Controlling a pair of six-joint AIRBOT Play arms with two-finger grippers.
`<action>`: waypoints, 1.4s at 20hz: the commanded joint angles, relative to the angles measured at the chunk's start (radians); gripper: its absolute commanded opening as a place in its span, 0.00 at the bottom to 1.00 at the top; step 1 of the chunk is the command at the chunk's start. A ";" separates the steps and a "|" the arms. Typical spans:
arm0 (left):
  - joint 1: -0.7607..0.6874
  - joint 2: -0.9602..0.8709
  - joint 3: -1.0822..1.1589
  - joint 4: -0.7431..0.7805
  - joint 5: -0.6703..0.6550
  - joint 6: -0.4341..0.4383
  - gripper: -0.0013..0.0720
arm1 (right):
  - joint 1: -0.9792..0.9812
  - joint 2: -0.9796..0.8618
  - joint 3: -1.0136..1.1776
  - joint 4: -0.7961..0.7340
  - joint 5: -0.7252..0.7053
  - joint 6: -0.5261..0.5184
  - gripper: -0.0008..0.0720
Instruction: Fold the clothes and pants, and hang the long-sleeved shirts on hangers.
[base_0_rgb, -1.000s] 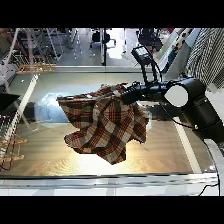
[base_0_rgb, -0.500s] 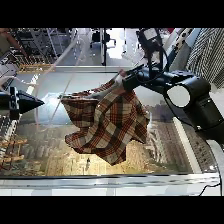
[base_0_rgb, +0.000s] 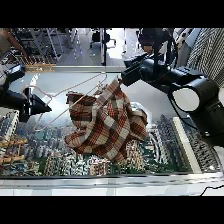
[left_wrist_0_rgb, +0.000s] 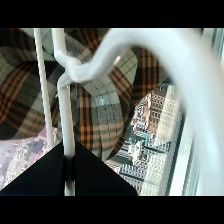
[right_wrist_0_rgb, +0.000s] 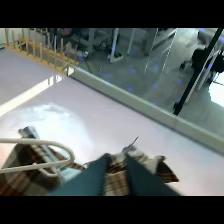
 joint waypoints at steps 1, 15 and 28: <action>0.029 -0.026 0.004 0.025 0.024 -0.027 0.06 | -0.001 -0.051 0.000 0.004 0.100 0.241 0.51; 0.145 -0.166 -0.059 0.017 0.034 -0.383 0.06 | -0.190 -0.481 0.056 0.298 -0.085 0.606 0.86; 0.130 -0.164 -0.059 0.010 0.015 -0.383 0.06 | -0.181 -0.825 0.418 0.206 -0.049 0.595 0.68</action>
